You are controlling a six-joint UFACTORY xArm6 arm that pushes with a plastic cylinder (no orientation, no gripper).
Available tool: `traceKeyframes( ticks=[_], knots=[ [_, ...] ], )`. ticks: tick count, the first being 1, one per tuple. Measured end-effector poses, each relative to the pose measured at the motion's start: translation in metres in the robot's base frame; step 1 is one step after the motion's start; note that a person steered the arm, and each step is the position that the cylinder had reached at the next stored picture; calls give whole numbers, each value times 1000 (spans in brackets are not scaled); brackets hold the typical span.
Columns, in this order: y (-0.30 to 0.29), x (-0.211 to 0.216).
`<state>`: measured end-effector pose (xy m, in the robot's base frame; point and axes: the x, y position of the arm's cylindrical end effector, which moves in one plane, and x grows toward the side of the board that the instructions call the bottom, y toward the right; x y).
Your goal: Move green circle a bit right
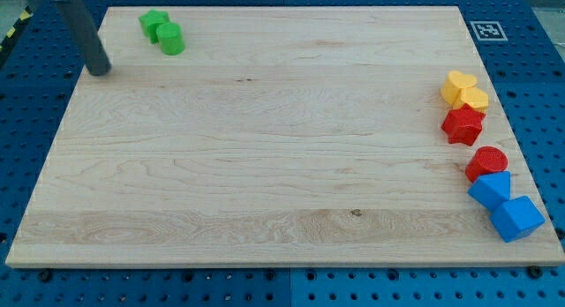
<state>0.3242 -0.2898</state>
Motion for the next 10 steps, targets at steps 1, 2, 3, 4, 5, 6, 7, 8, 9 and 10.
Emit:
traceKeyframes(
  ticks=[1, 2, 3, 4, 5, 6, 7, 8, 9, 10],
  knots=[
    [1, -45],
    [40, -47],
    [80, -48],
    [84, -48],
    [84, -47],
    [99, -47],
    [123, -47],
    [140, -47],
    [193, -46],
    [210, -38]
  ],
)
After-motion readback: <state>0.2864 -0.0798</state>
